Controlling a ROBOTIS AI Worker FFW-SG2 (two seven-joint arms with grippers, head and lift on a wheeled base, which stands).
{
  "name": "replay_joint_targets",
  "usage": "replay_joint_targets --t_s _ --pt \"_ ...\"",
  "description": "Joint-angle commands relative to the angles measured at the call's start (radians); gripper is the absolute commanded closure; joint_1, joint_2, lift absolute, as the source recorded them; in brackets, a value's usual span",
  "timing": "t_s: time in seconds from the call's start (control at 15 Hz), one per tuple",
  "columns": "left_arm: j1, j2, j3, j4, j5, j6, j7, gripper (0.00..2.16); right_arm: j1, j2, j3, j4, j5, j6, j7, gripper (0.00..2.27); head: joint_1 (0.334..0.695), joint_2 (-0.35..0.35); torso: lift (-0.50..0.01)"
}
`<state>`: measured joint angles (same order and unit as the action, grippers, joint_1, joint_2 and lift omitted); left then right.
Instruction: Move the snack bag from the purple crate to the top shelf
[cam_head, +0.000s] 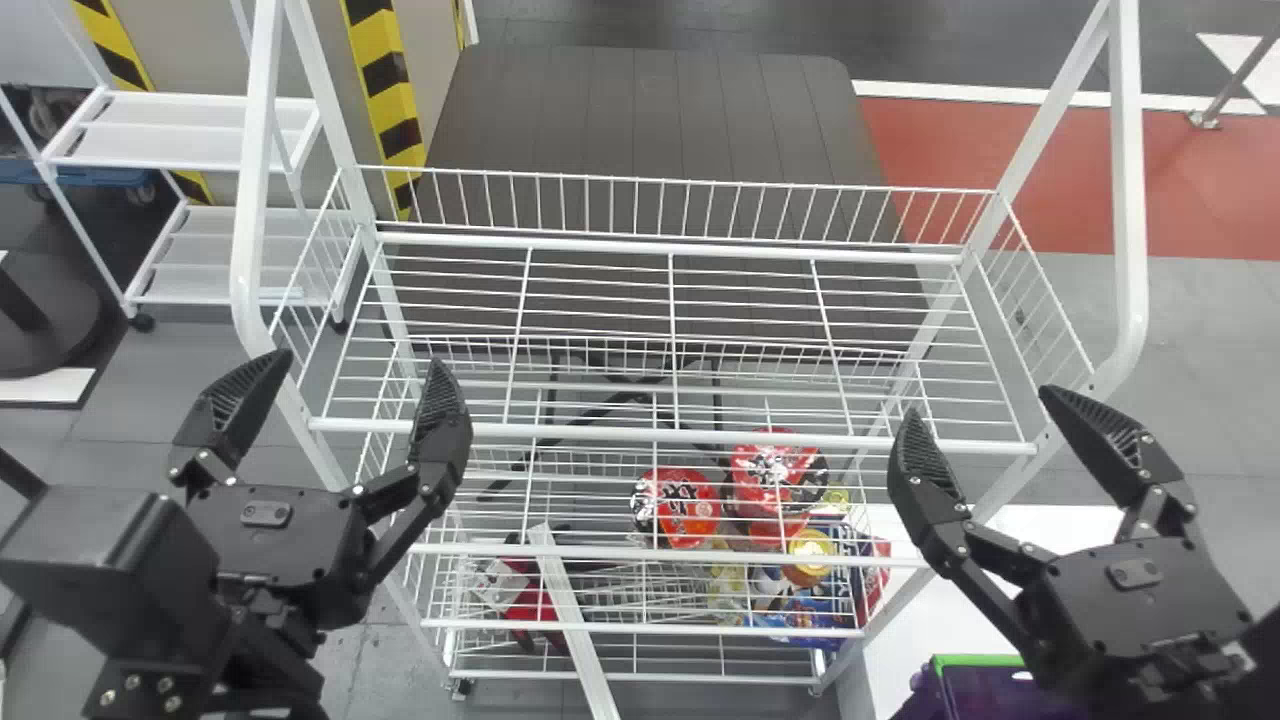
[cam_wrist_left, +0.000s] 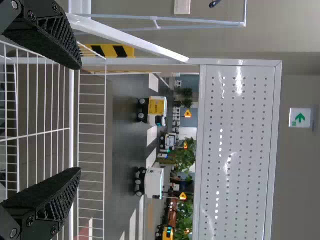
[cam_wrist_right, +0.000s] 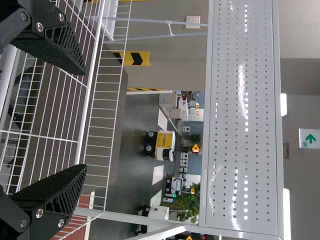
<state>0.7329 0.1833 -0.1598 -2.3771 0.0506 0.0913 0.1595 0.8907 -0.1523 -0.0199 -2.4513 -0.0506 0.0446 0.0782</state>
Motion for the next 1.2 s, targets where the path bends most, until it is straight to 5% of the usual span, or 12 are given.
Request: replay_joint_targets --t_s 0.0,1.13 --pt "0.000 -0.001 0.000 -0.001 0.000 0.000 0.002 0.09 0.002 0.000 -0.002 0.000 0.000 -0.002 0.000 0.17 0.695 -0.046 0.000" --pt "0.005 -0.001 -0.020 0.021 -0.034 -0.064 0.044 0.07 0.001 -0.003 -0.014 0.002 0.000 0.013 0.005 0.18 0.695 -0.047 0.000"
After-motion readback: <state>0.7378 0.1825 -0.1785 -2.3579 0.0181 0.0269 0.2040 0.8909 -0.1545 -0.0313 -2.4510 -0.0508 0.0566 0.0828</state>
